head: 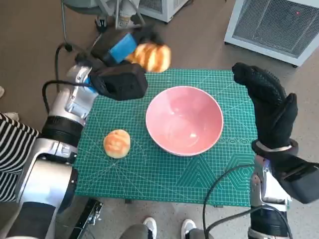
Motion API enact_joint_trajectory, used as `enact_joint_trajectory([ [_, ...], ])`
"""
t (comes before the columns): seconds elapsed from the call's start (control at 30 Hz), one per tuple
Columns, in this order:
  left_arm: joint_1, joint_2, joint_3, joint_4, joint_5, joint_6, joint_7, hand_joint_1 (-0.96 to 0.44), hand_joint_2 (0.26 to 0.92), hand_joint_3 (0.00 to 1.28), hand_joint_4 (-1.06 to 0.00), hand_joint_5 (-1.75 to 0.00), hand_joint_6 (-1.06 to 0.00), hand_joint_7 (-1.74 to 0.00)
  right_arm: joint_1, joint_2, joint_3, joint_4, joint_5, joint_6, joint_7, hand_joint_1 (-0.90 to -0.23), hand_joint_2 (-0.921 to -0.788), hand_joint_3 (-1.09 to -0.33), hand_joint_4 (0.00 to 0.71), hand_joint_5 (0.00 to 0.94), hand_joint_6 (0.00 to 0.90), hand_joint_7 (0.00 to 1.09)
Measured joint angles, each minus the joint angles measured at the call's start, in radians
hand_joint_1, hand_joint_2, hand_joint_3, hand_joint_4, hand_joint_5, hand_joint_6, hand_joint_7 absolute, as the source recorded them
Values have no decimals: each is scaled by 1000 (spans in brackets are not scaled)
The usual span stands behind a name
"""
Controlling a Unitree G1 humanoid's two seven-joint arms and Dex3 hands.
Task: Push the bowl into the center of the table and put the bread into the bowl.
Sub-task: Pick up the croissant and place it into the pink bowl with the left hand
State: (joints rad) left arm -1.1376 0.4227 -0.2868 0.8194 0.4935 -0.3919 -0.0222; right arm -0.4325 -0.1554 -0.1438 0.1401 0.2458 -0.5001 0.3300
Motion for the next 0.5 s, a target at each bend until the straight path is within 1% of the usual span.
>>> enact_joint_trajectory([
  [0.2, 77, -6, -18, -125, 16, -36, -6, 2, 921, 110, -658, -1080, -560, -1338, 1, 0, -1, 0, 19, 0, 8, -700, -921, -719, 214, 6, 131, 420],
  [0.27, 97, -9, -27, -142, 22, -45, -6, 2, 921, 108, -662, -1083, -558, -1334, 1, 0, -2, 0, 24, 0, 9, -700, -921, -719, 214, 5, 131, 420],
  [0.4, 131, -17, -49, -156, 46, -60, -6, 2, 921, 107, -669, -1091, -552, -1325, 4, 0, -2, 0, 25, 0, 11, -700, -921, -719, 214, 5, 131, 420],
  [0.5, 148, -26, -65, -156, 60, -78, -7, 1, 921, 118, -660, -1130, -535, -1314, 7, 0, -2, 0, 25, 0, 12, -700, -921, -719, 214, 5, 131, 420],
])
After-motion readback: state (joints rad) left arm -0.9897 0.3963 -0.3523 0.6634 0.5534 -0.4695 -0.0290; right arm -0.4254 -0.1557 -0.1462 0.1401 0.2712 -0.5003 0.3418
